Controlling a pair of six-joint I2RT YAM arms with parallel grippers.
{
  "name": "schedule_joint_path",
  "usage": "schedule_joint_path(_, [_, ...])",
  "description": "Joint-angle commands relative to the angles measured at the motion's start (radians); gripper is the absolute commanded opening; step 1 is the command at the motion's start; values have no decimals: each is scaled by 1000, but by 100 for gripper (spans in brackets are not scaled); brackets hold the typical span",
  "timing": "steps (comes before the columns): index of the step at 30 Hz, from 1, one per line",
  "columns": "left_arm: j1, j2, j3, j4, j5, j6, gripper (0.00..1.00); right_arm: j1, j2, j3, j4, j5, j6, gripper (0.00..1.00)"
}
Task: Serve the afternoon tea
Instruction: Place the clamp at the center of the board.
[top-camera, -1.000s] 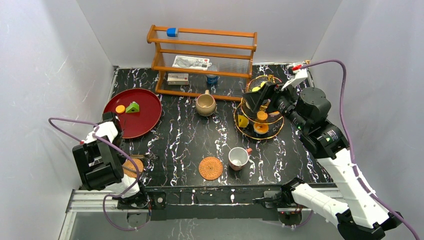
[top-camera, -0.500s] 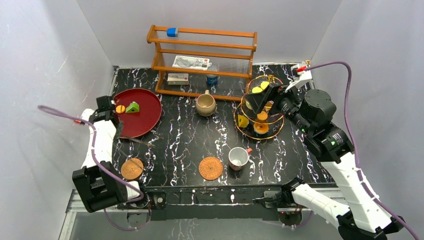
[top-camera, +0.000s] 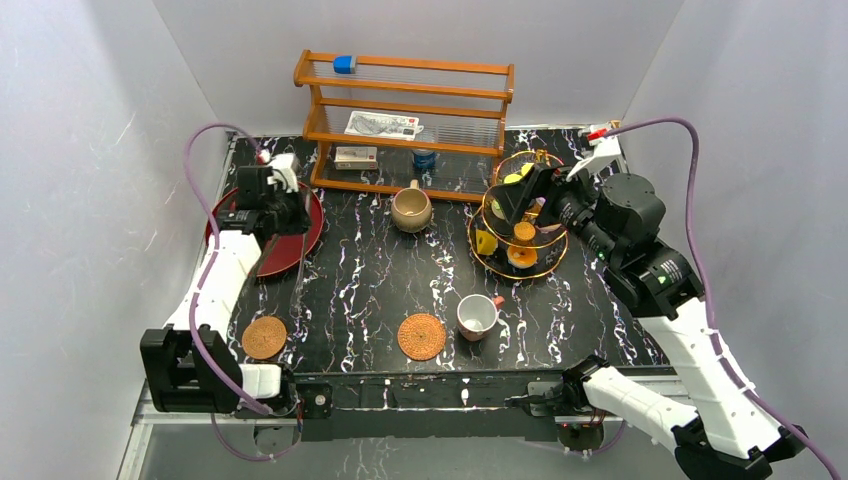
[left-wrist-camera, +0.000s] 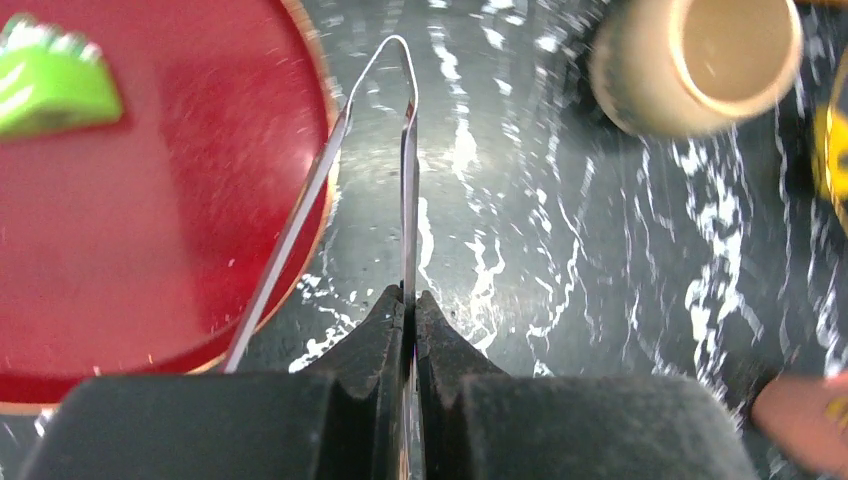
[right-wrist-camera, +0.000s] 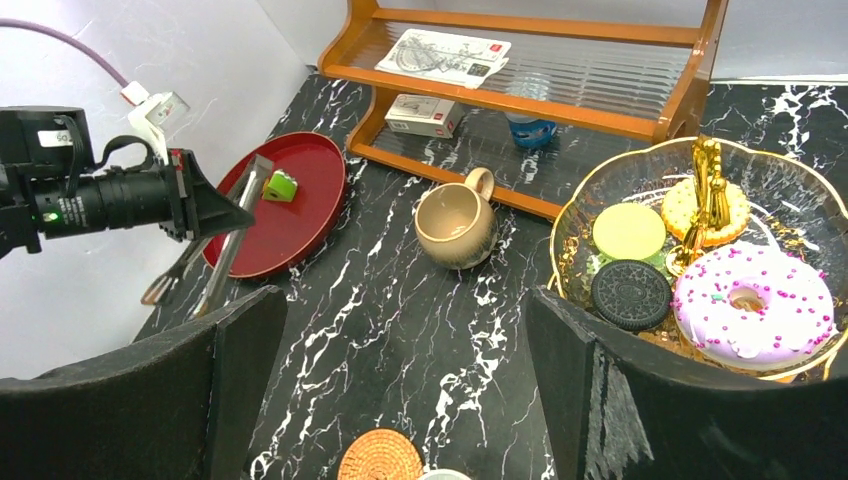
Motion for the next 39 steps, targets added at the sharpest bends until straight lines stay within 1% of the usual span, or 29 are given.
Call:
schedule_joint_path(1, [-84, -24, 76, -105, 196, 434, 0, 4, 17, 100, 11, 21, -28, 98])
schedule_joint_path(3, [-112, -43, 72, -164, 276, 574, 0, 3, 16, 104, 14, 26, -33, 98])
schedule_joint_path(5, [-153, -66, 46, -190, 316, 688, 0, 3, 12, 96, 20, 31, -34, 99])
schedule_joint_path(8, [-209, -80, -6, -205, 348, 817, 0, 3, 11, 89, 29, 40, -34, 99])
schedule_joint_path(12, [-238, -80, -74, -221, 536, 1004, 0, 2, 37, 113, 20, 46, -48, 99])
schedule_joint_path(14, [-281, -69, -93, -227, 574, 1077, 0, 2, 51, 133, 1, 50, -59, 99])
schedule_joint_path(18, [-391, -37, -116, -242, 518, 1163, 0, 4, 47, 138, 3, 60, -73, 99])
schedule_joint_path(25, [-489, -2, -149, -239, 518, 1244, 0, 4, 18, 116, 11, 105, -87, 99])
schedule_joint_path(28, [-509, 54, -135, -237, 540, 1249, 0, 4, 18, 113, 10, 105, -90, 99])
schedule_joint_path(31, [-519, 126, -89, -244, 518, 1297, 0, 3, 23, 140, -1, 126, -96, 99])
schedule_joint_path(35, [-530, 256, 17, -329, 479, 1375, 0, 4, 11, 138, -9, 157, -102, 99])
schedule_joint_path(39, [-533, 323, 54, -408, 453, 1443, 0, 2, -6, 117, -28, 180, -83, 99])
